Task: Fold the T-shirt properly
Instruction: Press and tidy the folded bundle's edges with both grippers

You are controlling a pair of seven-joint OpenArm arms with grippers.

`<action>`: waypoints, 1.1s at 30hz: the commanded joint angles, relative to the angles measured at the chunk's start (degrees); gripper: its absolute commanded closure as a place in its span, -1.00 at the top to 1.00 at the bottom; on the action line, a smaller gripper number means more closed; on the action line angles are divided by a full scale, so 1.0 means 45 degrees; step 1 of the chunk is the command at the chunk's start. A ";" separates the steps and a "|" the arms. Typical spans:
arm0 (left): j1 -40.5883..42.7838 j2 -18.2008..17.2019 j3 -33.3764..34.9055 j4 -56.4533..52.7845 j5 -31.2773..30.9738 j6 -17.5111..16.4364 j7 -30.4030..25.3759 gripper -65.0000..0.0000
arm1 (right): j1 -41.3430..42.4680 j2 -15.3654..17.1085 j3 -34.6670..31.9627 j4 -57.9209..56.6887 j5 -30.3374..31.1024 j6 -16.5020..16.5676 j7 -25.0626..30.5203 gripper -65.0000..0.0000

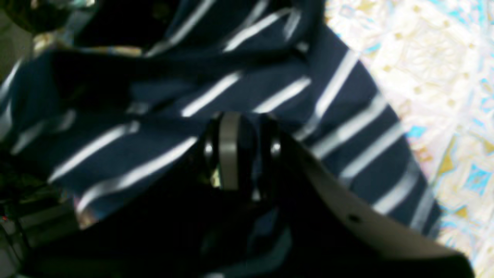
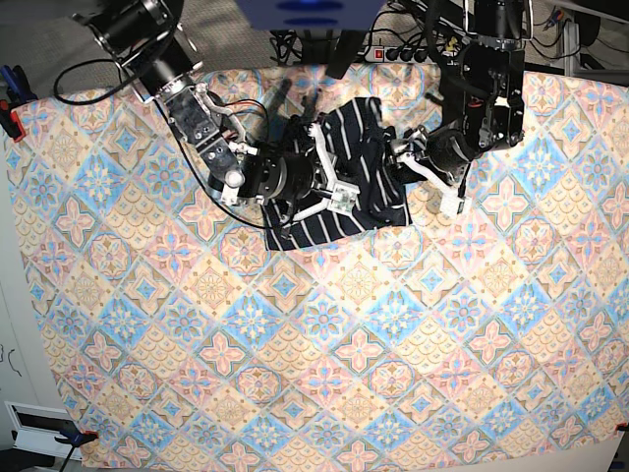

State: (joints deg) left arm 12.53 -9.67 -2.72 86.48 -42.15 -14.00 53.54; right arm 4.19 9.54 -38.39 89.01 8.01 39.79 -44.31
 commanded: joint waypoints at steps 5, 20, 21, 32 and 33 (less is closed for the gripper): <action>0.0780 0.0264 -0.2414 0.0798 -0.0157 -0.0083 -0.0205 0.72 | 0.0213 0.0039 0.0102 0.0156 0.0183 0.0047 0.0519 -0.74; 0.0877 0.0342 -0.2629 0.1579 -0.0001 -0.0357 -0.0244 0.51 | 0.0545 -0.0411 0.0180 0.0664 0.0203 0.0047 0.1105 -0.72; 0.0604 0.0284 -0.2277 0.1305 -0.0001 -0.0376 -0.0244 0.47 | 0.0545 -0.0411 0.0180 0.0683 0.0203 0.0047 0.1105 -0.72; -0.0998 -0.0185 0.0263 0.0309 0.0957 -0.0357 -0.0283 0.09 | 0.0428 -0.0040 0.0492 0.1328 0.0222 0.0047 0.1066 -0.72; -0.1018 -0.0185 0.0341 0.0153 0.1015 -0.0357 -0.0342 0.04 | 0.0291 -0.0040 0.0649 0.1348 0.0222 0.0047 0.1066 -0.72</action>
State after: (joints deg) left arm 8.03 -10.15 -0.95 86.67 -37.28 -15.33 52.34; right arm 4.84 9.54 -35.66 93.93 7.99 40.14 -40.64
